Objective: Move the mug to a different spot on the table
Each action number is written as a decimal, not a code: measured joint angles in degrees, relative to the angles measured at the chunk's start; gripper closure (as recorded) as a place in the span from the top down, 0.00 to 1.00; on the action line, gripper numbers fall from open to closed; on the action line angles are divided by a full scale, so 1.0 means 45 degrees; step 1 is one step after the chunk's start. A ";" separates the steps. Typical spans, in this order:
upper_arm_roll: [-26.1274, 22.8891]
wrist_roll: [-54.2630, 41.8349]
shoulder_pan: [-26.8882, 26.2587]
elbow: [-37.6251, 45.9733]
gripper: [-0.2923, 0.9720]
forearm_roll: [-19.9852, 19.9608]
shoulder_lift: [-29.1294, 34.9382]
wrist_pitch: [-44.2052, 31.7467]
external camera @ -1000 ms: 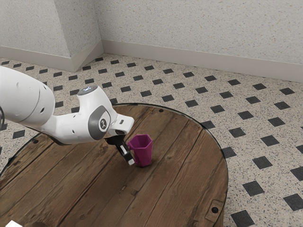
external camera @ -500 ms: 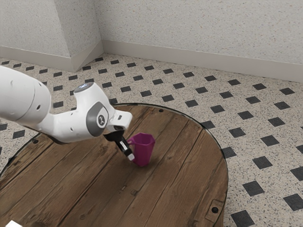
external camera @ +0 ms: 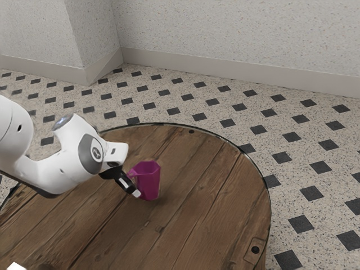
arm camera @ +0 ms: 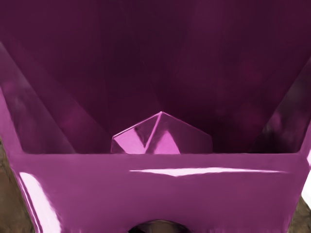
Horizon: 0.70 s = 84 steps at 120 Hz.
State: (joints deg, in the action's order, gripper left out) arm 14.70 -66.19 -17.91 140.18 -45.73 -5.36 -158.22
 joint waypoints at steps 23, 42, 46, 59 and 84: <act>0.0294 -0.1678 0.0153 0.1394 0.19 -0.0263 0.0817 -0.1378; 0.0663 -0.2979 0.0303 0.1929 0.19 -0.0300 0.0993 -0.2122; 0.0672 -0.3229 0.0403 0.1934 0.18 -0.0301 0.0940 -0.2229; 0.0659 -0.3955 0.0611 0.1854 0.18 -0.0309 0.0668 -0.2507; 0.0637 -0.5034 0.0020 0.1752 0.17 -0.0325 0.0508 -0.2822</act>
State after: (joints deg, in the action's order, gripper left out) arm 17.56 -88.84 -17.82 148.07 -47.19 -3.08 -170.92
